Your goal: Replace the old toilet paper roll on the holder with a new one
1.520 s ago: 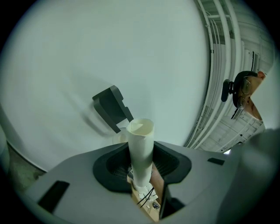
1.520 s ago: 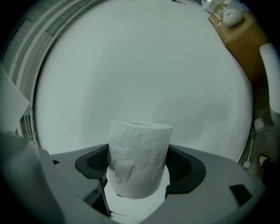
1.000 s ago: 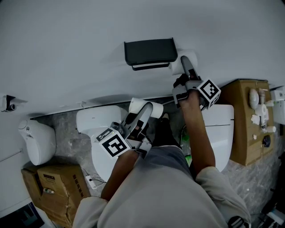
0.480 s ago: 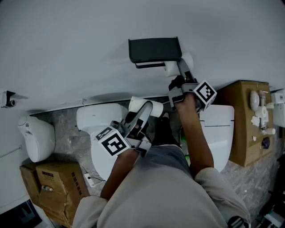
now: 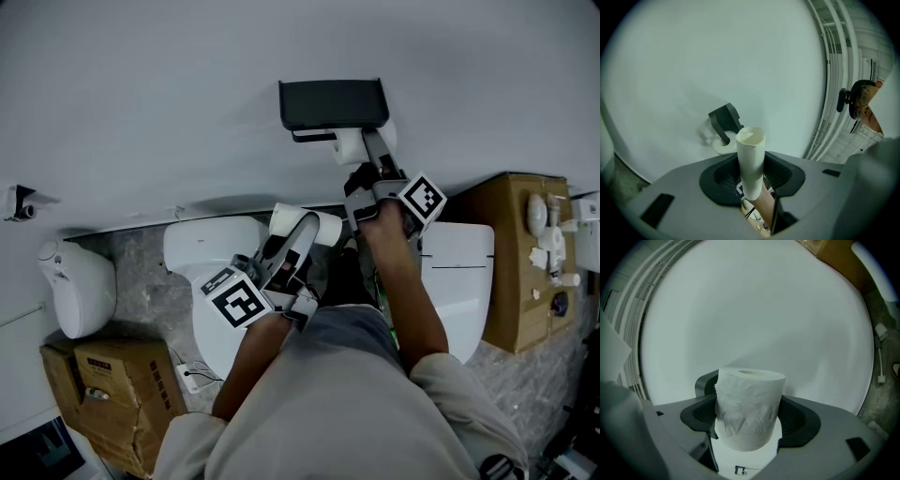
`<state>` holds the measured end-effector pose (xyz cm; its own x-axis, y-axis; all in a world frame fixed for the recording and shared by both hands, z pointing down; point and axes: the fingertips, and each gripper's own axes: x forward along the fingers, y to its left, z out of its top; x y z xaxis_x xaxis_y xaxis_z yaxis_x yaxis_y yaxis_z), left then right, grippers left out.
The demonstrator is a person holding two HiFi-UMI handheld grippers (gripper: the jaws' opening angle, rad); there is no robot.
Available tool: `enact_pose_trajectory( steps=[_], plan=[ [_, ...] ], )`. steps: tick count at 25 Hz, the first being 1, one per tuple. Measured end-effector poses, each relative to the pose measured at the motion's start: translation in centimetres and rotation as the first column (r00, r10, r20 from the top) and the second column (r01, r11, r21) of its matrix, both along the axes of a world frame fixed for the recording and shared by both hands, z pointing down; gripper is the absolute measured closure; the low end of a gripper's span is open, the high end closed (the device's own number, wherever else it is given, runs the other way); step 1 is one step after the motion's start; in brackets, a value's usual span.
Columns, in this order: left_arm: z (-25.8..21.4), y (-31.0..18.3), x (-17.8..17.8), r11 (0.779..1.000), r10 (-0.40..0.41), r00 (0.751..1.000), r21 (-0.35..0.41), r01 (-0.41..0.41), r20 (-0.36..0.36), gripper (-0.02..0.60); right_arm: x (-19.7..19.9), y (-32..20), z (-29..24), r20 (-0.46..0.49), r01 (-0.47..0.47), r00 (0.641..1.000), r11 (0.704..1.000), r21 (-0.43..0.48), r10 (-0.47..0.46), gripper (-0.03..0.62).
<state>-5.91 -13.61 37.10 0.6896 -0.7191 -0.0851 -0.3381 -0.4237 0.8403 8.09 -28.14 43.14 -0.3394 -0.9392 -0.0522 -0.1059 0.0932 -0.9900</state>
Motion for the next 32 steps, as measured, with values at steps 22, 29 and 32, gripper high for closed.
enact_pose_trajectory(
  steps=[22,29,32],
  plan=[
    [-0.6,1.5,-4.6,0.995,-0.103,0.995,0.017,0.103,-0.006,0.453,-5.5,0.4,-0.5,0.048,0.038,0.998,0.999,0.037,-0.039,0.186],
    [-1.2,1.9,-4.1,0.996,-0.087,0.996,0.031,0.087,-0.014,0.453,-4.3,1.2,-0.8,0.041,0.020,0.999,0.999,0.044,-0.022,0.186],
    [-1.3,2.0,-3.7,0.996,-0.077,0.997,0.035,0.078,-0.021,0.453,-4.3,1.8,-0.8,0.030,0.031,0.999,0.998,0.045,-0.033,0.186]
  ],
)
